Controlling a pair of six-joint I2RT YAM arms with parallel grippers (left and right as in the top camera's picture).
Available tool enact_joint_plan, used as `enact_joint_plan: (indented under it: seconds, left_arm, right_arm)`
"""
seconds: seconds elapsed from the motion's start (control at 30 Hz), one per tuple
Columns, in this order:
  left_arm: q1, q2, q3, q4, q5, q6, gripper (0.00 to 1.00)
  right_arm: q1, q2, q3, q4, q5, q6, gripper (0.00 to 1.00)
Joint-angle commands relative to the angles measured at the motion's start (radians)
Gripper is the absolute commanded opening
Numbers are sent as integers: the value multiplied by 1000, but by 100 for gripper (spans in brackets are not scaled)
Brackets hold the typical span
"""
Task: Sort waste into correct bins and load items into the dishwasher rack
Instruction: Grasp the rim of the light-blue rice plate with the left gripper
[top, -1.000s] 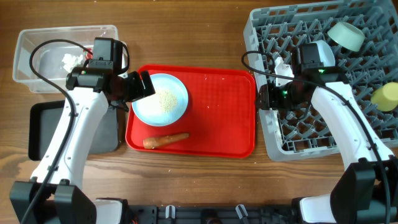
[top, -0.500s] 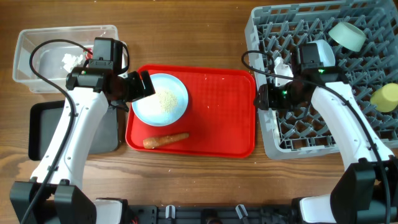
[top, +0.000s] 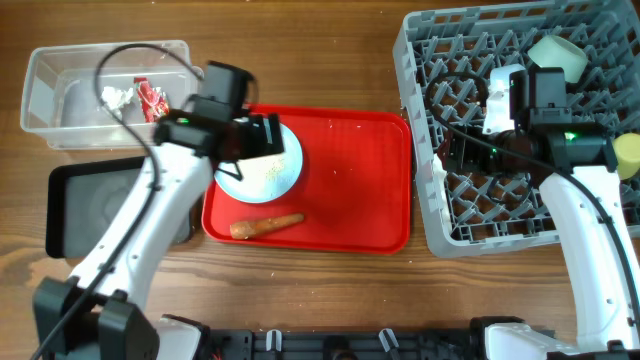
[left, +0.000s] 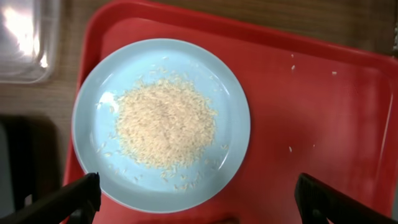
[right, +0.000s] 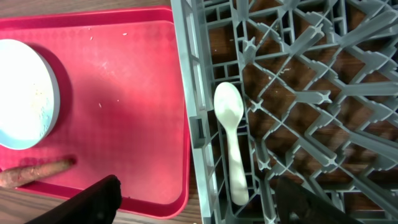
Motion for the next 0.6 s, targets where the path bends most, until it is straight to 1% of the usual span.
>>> enact_joint_plan:
  seconds: [0.0,0.17,0.33,0.43,0.53,0.57]
  left_arm:
    - [-110,88,8,31,-99,11,100]
    - [-198,211,8,51,-98,0,100]
    - [-264,298,8,78,-98,0,99]
    - [-280,345,8,100,-98,0,91]
    - [-281,376,8,122,-103,1,80]
    - [-281,382,8,126,-122,0,74]
  right_arm:
    - [0,-10,16,-3,18,-7,83]
    - [0,-10,16,-3,19,-12,83]
    - [0,-8,15,-4,18,-10,83]
    - [0,-8,15,-11,18,-10,83]
    - [0,-8,15,-12,18,-10,83]
    - [0,-8,15,-12,18,-10,83]
